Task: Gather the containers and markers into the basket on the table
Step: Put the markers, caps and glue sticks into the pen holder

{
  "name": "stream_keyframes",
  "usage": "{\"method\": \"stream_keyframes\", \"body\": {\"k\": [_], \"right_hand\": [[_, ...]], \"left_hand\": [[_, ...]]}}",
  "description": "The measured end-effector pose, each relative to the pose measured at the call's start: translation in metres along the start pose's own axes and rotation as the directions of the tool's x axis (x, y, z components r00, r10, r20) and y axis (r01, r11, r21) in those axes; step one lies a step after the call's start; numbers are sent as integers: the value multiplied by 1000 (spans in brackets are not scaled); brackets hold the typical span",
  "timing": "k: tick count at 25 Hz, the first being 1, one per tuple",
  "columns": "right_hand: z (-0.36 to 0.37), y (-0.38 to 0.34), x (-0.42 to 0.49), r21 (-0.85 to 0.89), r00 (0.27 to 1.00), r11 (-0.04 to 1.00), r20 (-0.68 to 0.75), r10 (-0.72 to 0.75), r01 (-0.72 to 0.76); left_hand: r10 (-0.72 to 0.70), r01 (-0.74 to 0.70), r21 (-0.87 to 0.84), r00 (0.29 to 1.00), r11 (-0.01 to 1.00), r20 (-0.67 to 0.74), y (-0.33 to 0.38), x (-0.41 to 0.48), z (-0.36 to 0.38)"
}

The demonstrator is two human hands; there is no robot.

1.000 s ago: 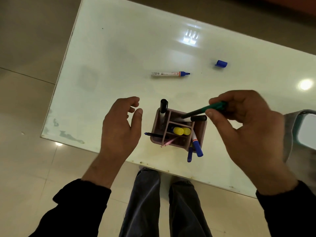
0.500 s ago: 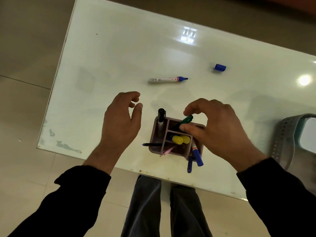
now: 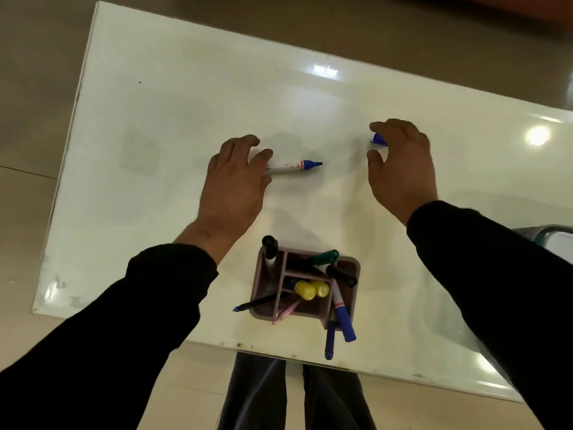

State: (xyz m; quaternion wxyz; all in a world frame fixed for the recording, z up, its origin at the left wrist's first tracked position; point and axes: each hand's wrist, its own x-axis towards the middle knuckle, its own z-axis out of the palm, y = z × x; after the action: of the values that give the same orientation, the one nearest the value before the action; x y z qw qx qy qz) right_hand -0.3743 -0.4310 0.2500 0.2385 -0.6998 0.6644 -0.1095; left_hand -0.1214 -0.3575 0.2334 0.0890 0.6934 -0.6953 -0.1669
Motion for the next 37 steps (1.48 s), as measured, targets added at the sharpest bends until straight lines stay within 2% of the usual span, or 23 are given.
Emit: {"method": "stream_keyframes", "body": {"k": [3,5,7,10,13,19,27,32,37], "right_hand": [[6,15,1,-245,997,969,72,-20,37],[6,20,-13,-273,997,960,67,-48,65],[3,20,-31,-139,998,989,44,-37,43],[-12,7,-48,213,999,977,-23,31,-25],[-42,-18,-55,366,997,930,-43,65,-45],[-91,-77,-78,458,990,878,-70,-121,140],[-98,-104,-120,626,992,774,8,-130,96],[-99,-109,-136,683,997,727,-67,-42,76],[-103,-116,-151,588,989,800,-141,-40,116]], "left_hand": [[-8,8,-23,1000,1000,25,-1,14,5],[-8,8,-55,1000,998,-3,-2,14,6],[-24,19,-107,999,994,-40,-3,7,4],[-29,4,-167,988,986,-151,-1,-7,-13],[30,-83,-170,956,982,-293,6,-23,-45],[138,-210,-133,899,969,-415,45,-46,-104],[190,-260,-108,880,960,-435,73,-84,-127],[212,-295,-151,887,943,-411,93,-105,-132],[105,-210,-243,918,947,-383,112,-125,-125]]}}
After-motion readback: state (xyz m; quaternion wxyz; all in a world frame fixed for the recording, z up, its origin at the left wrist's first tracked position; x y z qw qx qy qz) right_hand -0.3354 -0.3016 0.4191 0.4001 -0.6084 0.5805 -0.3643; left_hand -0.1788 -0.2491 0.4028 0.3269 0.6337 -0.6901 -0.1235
